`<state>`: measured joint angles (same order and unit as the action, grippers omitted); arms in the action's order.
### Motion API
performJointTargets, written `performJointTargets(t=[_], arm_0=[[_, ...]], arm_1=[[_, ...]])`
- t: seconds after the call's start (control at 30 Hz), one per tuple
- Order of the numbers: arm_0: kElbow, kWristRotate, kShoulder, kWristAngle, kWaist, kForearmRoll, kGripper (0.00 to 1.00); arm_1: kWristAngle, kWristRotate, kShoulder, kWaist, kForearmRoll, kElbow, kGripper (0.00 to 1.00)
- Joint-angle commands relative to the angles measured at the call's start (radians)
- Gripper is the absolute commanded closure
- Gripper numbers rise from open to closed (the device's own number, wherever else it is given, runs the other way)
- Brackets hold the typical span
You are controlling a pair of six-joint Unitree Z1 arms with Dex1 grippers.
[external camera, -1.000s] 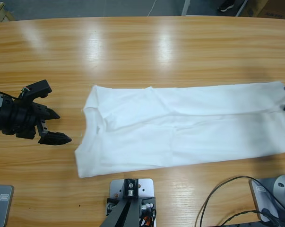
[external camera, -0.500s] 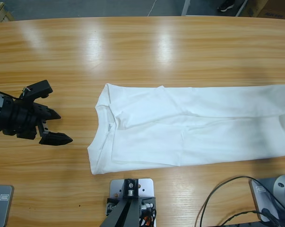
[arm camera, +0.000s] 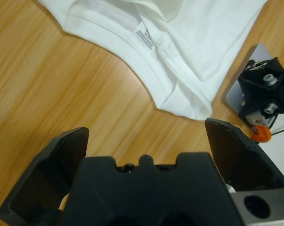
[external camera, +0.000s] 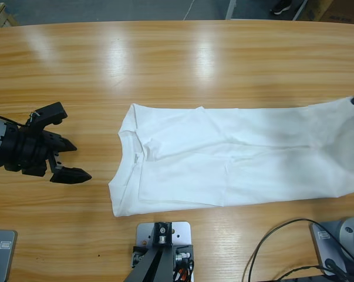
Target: Fold clothes
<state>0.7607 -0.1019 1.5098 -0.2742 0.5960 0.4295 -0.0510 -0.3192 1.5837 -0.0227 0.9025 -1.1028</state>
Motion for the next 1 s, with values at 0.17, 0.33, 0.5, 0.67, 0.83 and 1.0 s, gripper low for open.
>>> performJointTargets(t=[0.17,0.33,0.5,0.67,0.83,1.0], arm_0=[[-0.043,0.009,-0.033,0.017,0.011,-0.012,0.036],[-0.043,0.017,-0.059,0.028,0.011,-0.011,0.036],[-0.051,0.019,-0.073,0.035,0.011,-0.011,0.036],[-0.066,0.019,-0.081,0.036,0.011,-0.012,0.036],[-0.07,0.025,-0.085,0.037,0.011,-0.012,0.036],[-0.073,0.034,-0.096,0.046,0.011,-0.012,0.036]], arm_1=[[-0.024,-0.183,0.203,-0.439,0.172,-0.327,1.0],[-0.017,-0.22,0.329,-0.557,0.261,-0.524,1.0],[-0.007,-0.267,0.422,-0.664,0.345,-0.688,1.0],[0.037,-0.309,0.496,-0.777,0.387,-0.772,1.0],[0.062,-0.342,0.537,-0.882,0.398,-0.803,1.0],[0.062,-0.335,0.622,-0.896,0.482,-0.997,1.0]])
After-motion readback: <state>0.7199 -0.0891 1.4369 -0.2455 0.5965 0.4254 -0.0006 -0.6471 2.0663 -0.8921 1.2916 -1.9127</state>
